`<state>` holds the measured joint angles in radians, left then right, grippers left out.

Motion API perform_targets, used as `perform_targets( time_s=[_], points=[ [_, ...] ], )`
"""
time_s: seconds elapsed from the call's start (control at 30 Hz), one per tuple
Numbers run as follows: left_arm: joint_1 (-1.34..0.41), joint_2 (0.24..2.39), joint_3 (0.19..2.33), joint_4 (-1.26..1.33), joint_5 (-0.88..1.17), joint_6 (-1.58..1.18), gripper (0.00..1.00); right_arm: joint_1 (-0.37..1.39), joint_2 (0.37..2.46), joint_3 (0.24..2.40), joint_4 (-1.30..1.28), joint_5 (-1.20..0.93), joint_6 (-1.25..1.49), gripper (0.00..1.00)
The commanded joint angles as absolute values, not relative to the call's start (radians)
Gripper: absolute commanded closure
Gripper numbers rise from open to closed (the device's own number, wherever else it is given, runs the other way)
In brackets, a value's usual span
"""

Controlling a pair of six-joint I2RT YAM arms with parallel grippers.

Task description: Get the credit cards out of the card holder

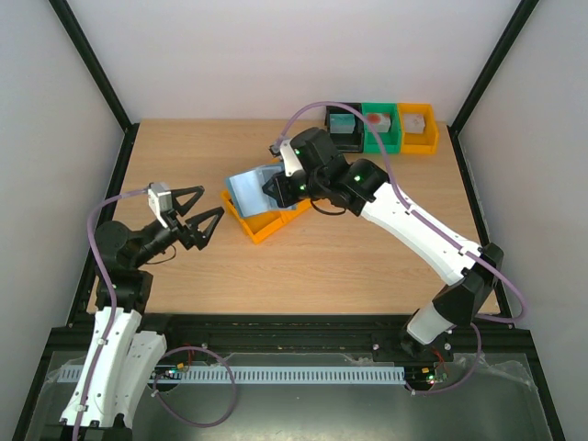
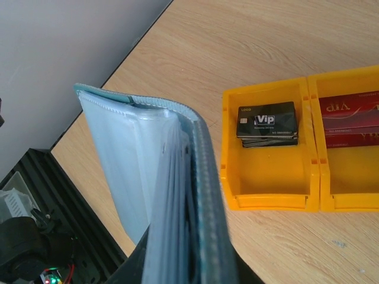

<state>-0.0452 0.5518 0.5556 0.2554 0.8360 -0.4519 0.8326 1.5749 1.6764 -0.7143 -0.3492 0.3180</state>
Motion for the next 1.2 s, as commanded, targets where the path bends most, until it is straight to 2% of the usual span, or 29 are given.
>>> perform_targets(
  time_s=[0.0,0.33,0.57,0.73,0.8,0.93,1.03,1.1,1.17],
  points=[
    [-0.046,0.560,0.553,0.281,0.847,-0.463,0.01,0.834,1.575,1.727,-0.705,-0.358,0.312,0.98],
    [-0.077,0.608,0.565,0.261,0.849,-0.510,0.00,0.836,1.524,1.649,-0.529,-0.502,0.383,0.98],
    [-0.077,0.613,0.555,0.256,0.817,-0.513,0.00,0.839,1.474,1.574,-0.371,-0.776,0.371,0.98],
    [-0.079,0.619,0.542,0.343,0.895,-0.538,0.01,0.841,1.417,1.475,-0.237,-0.857,0.402,0.98],
    [-0.088,0.622,0.540,0.374,0.924,-0.542,0.06,0.841,1.414,1.458,-0.198,-0.877,0.414,0.98],
    [-0.103,0.629,0.543,0.398,0.950,-0.550,0.34,0.842,1.429,1.464,-0.161,-0.891,0.422,0.98],
    [-0.109,0.634,0.542,0.430,0.972,-0.559,0.40,0.843,1.448,1.476,-0.164,-0.890,0.421,0.98],
    [-0.113,0.636,0.542,0.452,0.979,-0.574,0.37,0.844,1.456,1.483,-0.176,-0.881,0.415,0.98],
    [-0.115,0.638,0.543,0.468,0.981,-0.586,0.26,0.844,1.460,1.488,-0.186,-0.859,0.411,0.98]
  ],
)
